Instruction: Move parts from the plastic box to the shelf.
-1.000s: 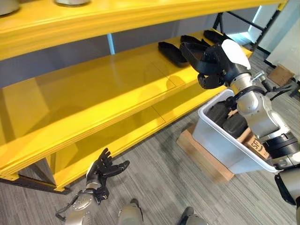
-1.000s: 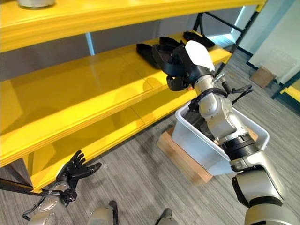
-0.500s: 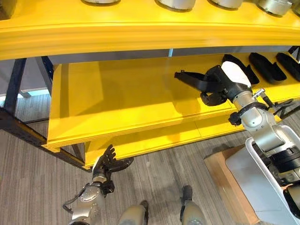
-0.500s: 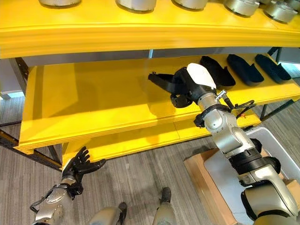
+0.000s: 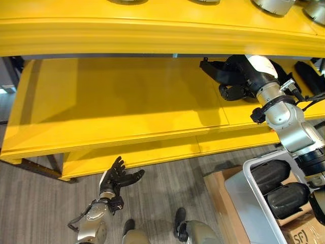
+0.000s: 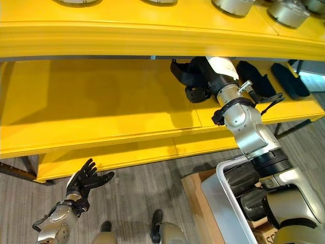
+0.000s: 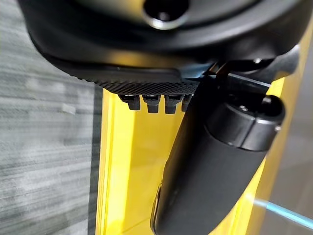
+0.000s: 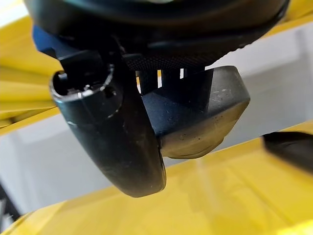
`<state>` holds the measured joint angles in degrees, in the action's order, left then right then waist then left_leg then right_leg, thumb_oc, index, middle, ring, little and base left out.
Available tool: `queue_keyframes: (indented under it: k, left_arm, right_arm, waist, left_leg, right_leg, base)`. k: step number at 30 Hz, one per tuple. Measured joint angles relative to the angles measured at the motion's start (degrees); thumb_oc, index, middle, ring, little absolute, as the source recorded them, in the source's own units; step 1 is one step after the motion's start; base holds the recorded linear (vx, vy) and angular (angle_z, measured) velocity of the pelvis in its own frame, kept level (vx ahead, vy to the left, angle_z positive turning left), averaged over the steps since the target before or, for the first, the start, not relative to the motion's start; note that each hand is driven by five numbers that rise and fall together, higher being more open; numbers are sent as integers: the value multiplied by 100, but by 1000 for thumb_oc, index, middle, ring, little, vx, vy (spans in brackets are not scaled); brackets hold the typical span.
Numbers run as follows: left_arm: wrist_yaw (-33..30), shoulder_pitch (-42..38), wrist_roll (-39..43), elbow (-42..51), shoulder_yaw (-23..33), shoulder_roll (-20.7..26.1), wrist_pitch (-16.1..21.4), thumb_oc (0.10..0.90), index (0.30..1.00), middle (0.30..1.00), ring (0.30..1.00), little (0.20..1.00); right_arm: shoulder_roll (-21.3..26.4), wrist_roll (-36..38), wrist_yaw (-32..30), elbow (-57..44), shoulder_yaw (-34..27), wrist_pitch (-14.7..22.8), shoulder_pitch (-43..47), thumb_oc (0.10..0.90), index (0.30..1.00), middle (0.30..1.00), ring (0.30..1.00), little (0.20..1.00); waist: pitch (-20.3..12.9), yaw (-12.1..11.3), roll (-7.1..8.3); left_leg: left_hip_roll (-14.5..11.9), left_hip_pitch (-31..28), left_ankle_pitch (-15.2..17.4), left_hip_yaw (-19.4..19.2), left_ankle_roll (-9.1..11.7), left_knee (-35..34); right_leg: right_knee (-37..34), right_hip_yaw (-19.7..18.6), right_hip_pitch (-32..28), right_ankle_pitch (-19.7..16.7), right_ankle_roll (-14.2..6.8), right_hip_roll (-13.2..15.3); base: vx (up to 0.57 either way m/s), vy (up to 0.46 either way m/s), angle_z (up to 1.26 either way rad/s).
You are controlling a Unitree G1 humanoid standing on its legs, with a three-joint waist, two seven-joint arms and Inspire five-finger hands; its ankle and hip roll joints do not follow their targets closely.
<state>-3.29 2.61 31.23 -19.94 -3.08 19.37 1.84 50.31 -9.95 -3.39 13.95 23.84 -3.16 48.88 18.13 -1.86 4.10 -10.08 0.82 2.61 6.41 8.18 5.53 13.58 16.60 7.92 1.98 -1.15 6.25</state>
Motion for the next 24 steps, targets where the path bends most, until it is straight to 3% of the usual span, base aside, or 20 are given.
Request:
queue_keyframes:
  k: [1, 3, 5, 9, 16, 21, 24]
  left_arm:
    - [-5, -5, 1, 10, -35, -14, 12, 900, 1000, 1000, 1000, 1000]
    - [-16, 0, 3, 8, -121, -18, 14, 900, 1000, 1000, 1000, 1000]
    - [-38, 98, 9, -20, -114, -7, 13, 900, 1000, 1000, 1000, 1000]
    - [-101, 147, 9, -30, -84, 4, -7, 900, 1000, 1000, 1000, 1000]
    - [-101, 120, 17, -13, -76, 1, 19, 900, 1000, 1000, 1000, 1000]
    - [-101, 160, 192, -14, -77, 9, 78, 900, 1000, 1000, 1000, 1000]
    - [-97, 153, 232, 13, -194, 23, 116, 900, 1000, 1000, 1000, 1000]
  right_arm:
    - [87, -1, -1, -1, 35, 2, 82, 400, 300, 300, 300, 300]
    - [210, -5, -4, 9, 42, 4, 163, 400, 300, 300, 300, 300]
    - [101, -6, -13, 23, 141, -12, 253, 400, 300, 300, 300, 300]
    - [-218, -14, -29, 129, 543, 28, 570, 400, 300, 300, 300, 300]
    - [-582, -166, -35, 673, 698, -50, 904, 400, 300, 300, 300, 300]
    - [-837, -340, -39, 1636, 945, -46, 1290, 400, 300, 300, 300, 300]
    - [-1001, -390, -93, 3051, 1178, -87, 1471, 400, 300, 300, 300, 300]
  waist:
    - [-3, 0, -64]
    - [1, 9, -175]
    - [4, -30, -181]
    - [3, -127, -180]
    - [-3, -322, -171]
    - [-1, -521, -175]
    - [36, -673, -263]
  left_leg:
    - [19, 133, -73, -135, -12, 23]
    - [-13, 207, -114, -782, -177, -42]
    - [-10, 170, -150, -928, -217, -92]
    - [65, 198, -149, -1069, -228, 20]
    - [135, 234, -173, -1018, -198, 28]
    - [144, 424, -178, -927, -200, 45]
    - [172, 662, -206, -899, -205, 102]
  right_leg:
    - [99, 133, 85, 32, 38, 93]
    - [232, 307, 170, 73, 67, 221]
    - [355, 269, 214, 130, 61, 271]
    - [502, 97, 356, 198, 27, 372]
    - [594, 137, 374, 170, 32, 450]
    - [550, 193, 493, 165, 22, 454]
    - [648, 204, 727, 168, 24, 503]
  base:
    - [-6, -17, 67]
    - [25, 22, 53]
    - [25, 42, 10]
    - [31, 64, -10]
    - [21, 39, 2]
    - [-27, -1, 8]
    - [-58, -8, 6]
